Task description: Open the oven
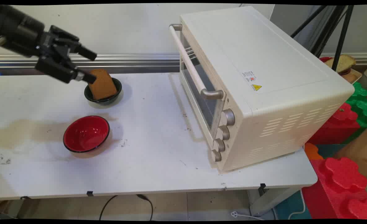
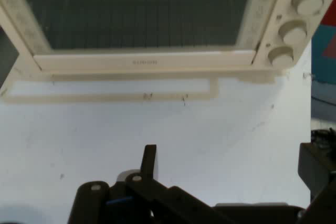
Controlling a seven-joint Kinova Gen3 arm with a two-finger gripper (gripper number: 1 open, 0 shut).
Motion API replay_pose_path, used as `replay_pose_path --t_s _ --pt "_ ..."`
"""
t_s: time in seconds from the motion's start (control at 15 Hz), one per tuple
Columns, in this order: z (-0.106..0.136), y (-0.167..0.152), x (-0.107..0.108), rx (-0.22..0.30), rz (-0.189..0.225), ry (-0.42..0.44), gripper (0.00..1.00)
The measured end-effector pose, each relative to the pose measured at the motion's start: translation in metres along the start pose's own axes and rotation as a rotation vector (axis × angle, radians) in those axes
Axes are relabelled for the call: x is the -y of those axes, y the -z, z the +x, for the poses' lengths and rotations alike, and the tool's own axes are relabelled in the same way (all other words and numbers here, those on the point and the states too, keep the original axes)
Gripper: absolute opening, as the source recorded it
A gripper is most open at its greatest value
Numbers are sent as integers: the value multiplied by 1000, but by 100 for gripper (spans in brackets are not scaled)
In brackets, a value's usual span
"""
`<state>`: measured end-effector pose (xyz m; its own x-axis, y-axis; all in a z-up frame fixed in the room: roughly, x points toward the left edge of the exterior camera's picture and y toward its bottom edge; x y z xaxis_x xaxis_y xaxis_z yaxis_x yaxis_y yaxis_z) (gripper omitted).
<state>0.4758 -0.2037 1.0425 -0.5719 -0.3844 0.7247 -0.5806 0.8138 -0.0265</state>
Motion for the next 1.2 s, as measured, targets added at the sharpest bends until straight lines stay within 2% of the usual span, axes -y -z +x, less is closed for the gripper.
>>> replay_pose_path --t_s 0.8,1.2 --pt "93 -61 4 -36 17 19 100" --pt "124 -95 11 -40 15 29 100"
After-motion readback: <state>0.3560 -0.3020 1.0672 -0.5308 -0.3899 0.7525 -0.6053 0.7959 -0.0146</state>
